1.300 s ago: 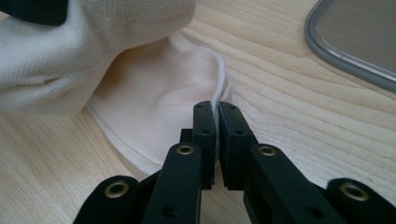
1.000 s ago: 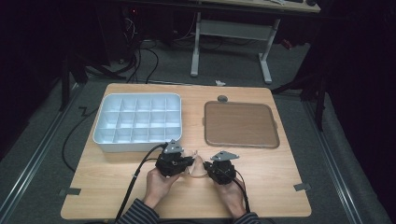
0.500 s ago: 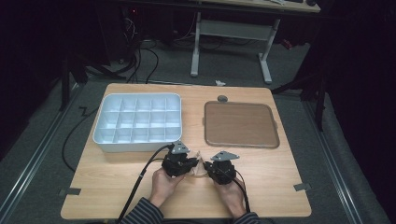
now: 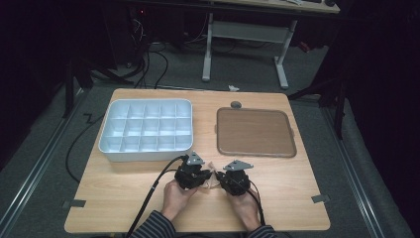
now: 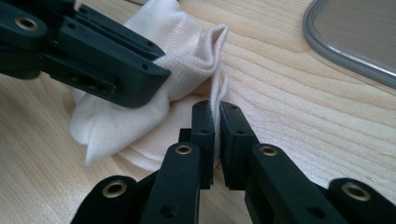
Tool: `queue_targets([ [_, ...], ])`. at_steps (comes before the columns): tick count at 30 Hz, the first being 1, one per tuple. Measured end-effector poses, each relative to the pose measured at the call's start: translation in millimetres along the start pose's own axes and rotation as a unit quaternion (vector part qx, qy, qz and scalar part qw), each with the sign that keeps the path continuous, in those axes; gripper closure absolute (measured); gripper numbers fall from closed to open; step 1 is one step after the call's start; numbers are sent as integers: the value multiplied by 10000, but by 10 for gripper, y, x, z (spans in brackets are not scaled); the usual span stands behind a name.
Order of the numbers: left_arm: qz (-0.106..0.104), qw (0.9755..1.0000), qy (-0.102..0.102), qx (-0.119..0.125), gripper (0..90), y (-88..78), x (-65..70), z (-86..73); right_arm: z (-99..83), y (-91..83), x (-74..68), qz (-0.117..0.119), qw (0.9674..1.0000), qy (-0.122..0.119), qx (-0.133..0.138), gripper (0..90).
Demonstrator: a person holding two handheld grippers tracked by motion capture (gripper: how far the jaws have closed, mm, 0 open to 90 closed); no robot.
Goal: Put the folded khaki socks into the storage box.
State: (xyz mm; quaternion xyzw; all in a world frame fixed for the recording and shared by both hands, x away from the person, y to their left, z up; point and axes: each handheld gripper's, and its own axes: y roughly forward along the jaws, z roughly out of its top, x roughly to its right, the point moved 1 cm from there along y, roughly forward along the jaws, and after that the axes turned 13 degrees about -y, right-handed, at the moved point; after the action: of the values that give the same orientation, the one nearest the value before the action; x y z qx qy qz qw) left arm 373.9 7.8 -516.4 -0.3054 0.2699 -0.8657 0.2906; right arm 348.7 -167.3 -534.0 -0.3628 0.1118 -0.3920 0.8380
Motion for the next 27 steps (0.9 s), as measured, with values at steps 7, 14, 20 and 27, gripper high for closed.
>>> queue_targets([
  [7,-29,9998,49,-165,854,119,-2,-28,3,0,3,3,10000,1,-22,848],
  [14,-122,9998,-37,-180,821,109,-11,-25,3,2,7,-8,10000,-6,-29,833],
  [20,-243,9994,-13,-252,712,33,-19,-15,-8,5,34,61,9998,166,66,797],
  [27,-228,9997,-14,-105,589,-122,-15,-5,9,-82,34,-19,9997,177,157,756],
])
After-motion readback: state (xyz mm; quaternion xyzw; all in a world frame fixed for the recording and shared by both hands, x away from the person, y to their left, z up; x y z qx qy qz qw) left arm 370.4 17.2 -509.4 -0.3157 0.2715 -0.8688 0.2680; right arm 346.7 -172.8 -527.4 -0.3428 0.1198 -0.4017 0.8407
